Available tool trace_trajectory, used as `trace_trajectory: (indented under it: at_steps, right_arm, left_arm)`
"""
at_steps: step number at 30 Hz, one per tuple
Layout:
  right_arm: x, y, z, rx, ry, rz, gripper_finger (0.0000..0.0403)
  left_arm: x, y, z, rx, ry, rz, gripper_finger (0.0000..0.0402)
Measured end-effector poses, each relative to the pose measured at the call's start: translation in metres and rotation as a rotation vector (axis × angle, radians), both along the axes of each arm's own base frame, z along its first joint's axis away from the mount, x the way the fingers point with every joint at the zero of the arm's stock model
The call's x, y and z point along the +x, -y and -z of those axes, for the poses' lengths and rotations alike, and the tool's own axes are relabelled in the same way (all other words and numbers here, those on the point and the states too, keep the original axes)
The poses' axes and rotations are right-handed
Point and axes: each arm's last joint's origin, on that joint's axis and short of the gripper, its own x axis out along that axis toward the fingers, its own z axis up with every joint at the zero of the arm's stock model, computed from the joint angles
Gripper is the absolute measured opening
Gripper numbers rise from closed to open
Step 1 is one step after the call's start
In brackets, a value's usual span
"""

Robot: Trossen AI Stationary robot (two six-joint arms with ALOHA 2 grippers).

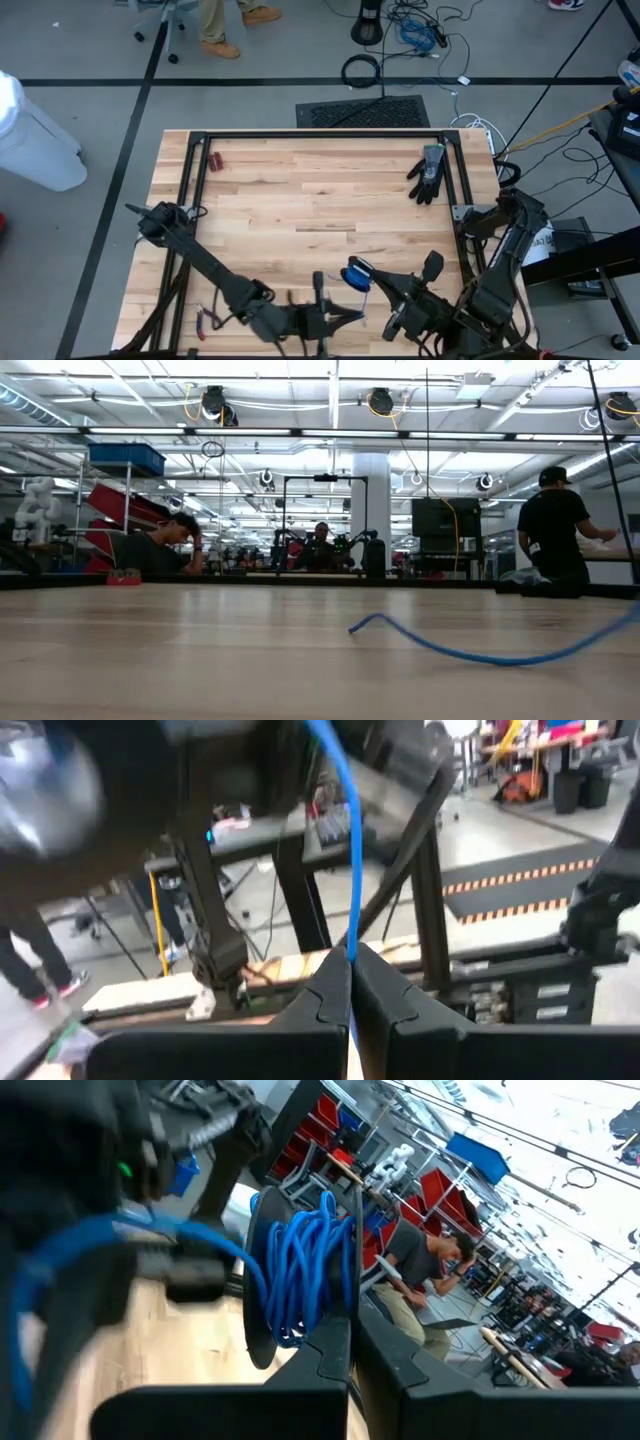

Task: Coil cords
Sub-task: Uncoil the blue wire from the spool

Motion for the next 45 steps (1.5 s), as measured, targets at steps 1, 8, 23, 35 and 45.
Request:
trace_trajectory:
  at_steps: [1,8,23,35,45]
  right_arm:
    - [-0.001,-0.002,-0.001,0.003,0.003,-0.006,0.0000]
    - [-0.009,-0.015,-0.010,0.019,0.021,-0.049,0.0000]
    - [-0.028,-0.033,-0.017,-0.010,0.013,-0.116,0.0000]
    - [-0.041,-0.038,-0.020,-0.002,0.022,-0.144,0.0000]
    - [-0.041,-0.038,-0.021,-0.003,0.017,-0.154,0.0000]
  left_arm:
    - [0.004,-0.002,0.004,0.001,-0.010,-0.008,0.0002]
    - [0.020,-0.023,0.021,-0.056,-0.105,-0.058,0.0002]
    - [-0.002,-0.024,0.023,0.092,-0.197,-0.406,0.0002]
    - [-0.041,-0.009,0.014,0.268,-0.247,-0.539,0.0018]
    - [-0.085,0.011,-0.013,0.285,-0.135,-0.694,0.0019]
